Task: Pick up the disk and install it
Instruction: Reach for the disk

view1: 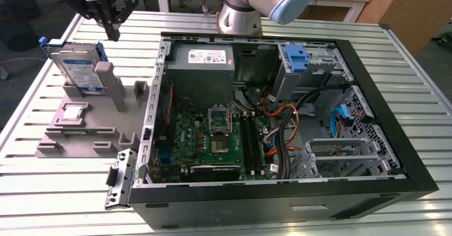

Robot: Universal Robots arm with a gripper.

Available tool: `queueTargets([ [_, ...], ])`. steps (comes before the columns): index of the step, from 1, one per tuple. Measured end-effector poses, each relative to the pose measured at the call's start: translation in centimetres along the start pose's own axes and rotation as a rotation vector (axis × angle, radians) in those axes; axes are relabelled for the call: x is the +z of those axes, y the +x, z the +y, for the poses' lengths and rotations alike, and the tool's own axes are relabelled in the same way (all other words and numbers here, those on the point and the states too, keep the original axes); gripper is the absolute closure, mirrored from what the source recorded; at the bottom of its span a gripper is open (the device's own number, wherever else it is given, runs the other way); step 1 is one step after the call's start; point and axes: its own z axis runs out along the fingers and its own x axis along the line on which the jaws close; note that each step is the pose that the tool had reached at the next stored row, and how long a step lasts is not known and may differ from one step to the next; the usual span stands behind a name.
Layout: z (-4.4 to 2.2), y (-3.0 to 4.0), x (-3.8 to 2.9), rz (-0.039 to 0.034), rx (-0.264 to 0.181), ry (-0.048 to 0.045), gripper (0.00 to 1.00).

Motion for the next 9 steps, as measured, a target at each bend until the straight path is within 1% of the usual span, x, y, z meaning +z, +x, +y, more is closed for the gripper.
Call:
queueTargets([
  [2, 0.01, 0.08, 0.02, 0.0, 0.0, 0.0, 0.89],
  [5, 0.08, 0.46, 0.08, 0.0001, 0.0, 0.0001, 0.89],
  [9, 0.32, 1.29, 0.23, 0.0, 0.0, 0.0, 0.89],
])
